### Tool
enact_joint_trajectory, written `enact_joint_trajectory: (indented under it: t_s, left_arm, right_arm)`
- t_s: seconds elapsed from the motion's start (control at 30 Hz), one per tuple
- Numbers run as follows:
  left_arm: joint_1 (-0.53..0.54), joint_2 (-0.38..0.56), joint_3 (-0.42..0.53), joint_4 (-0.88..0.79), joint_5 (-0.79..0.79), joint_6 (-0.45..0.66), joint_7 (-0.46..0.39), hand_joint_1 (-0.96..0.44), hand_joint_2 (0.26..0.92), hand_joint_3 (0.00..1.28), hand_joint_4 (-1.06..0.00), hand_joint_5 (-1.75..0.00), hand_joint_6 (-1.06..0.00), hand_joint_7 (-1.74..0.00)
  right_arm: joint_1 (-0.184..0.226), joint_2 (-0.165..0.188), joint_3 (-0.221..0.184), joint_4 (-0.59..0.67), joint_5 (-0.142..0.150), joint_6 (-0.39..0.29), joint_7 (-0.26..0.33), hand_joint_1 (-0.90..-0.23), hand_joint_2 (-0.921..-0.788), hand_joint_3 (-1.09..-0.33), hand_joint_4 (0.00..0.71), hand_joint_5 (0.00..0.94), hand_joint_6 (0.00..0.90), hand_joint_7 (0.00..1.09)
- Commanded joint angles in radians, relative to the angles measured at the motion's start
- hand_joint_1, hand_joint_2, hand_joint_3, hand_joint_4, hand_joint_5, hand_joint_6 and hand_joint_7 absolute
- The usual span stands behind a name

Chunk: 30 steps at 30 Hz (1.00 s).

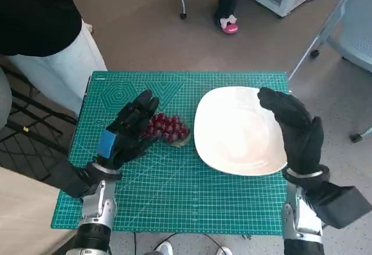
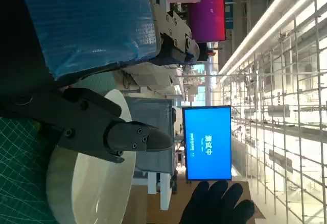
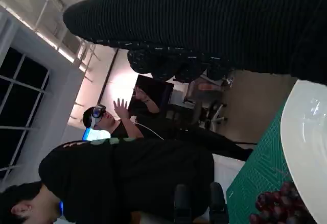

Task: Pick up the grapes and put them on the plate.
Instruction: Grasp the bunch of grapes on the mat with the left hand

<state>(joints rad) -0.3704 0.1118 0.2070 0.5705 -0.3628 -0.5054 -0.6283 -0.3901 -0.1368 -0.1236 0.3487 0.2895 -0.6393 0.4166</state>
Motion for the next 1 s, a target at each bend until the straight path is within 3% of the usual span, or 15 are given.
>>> enact_joint_trajectory:
  t_s: [0.03,0.2,0.37,0.43,0.53,0.77,0.93,1.0]
  left_arm:
    - [0.011,0.003,-0.004,-0.020,-0.002,0.007,0.001,-0.37,0.921,0.26,-0.30,0.00,-0.43,0.00]
    - [0.004,0.024,-0.022,-0.020,0.079,-0.035,0.048,-0.36,0.921,0.18,-0.27,0.00,-0.40,0.00]
    - [-0.008,0.140,-0.095,-0.052,0.425,-0.099,0.232,-0.39,0.896,0.06,-0.11,0.00,-0.26,0.00]
    - [-0.012,0.197,-0.132,-0.114,0.580,-0.043,0.299,-0.40,0.866,0.03,-0.06,0.00,-0.20,0.00]
    - [-0.021,0.240,-0.169,-0.204,0.705,0.073,0.324,-0.36,0.812,0.01,-0.02,0.00,-0.15,0.00]
    - [-0.016,0.252,-0.200,-0.285,0.771,0.182,0.343,-0.26,0.763,0.00,0.00,0.00,-0.13,-0.01]
    - [-0.105,0.245,-0.328,-0.433,1.029,0.536,0.264,-0.12,0.740,0.00,-0.01,0.00,-0.18,-0.03]
    - [-0.140,0.239,-0.368,-0.442,1.088,0.623,0.224,-0.07,0.736,0.00,-0.01,0.00,-0.21,-0.03]
  right_arm:
    - [0.023,-0.004,-0.002,-0.005,0.000,0.017,0.004,-0.627,-0.921,-0.880,0.379,0.001,0.016,0.46]
    - [0.021,-0.006,-0.002,-0.011,0.003,0.024,0.006,-0.624,-0.921,-0.879,0.379,0.001,0.018,0.46]
    - [0.016,-0.010,-0.003,-0.007,0.004,0.026,0.010,-0.623,-0.921,-0.879,0.379,0.001,0.019,0.46]
    - [0.014,-0.012,-0.004,-0.003,0.004,0.024,0.012,-0.622,-0.921,-0.879,0.379,0.001,0.019,0.46]
    - [0.012,-0.014,-0.004,0.000,0.002,0.022,0.013,-0.622,-0.921,-0.879,0.379,0.001,0.019,0.46]
    - [0.011,-0.016,-0.003,-0.001,0.001,0.022,0.012,-0.622,-0.921,-0.880,0.379,0.001,0.019,0.46]
    - [0.006,-0.022,-0.001,-0.007,0.001,0.031,0.014,-0.622,-0.921,-0.881,0.379,0.000,0.018,0.46]
    - [0.004,-0.023,-0.001,-0.008,0.002,0.032,0.014,-0.624,-0.921,-0.881,0.378,0.000,0.018,0.46]
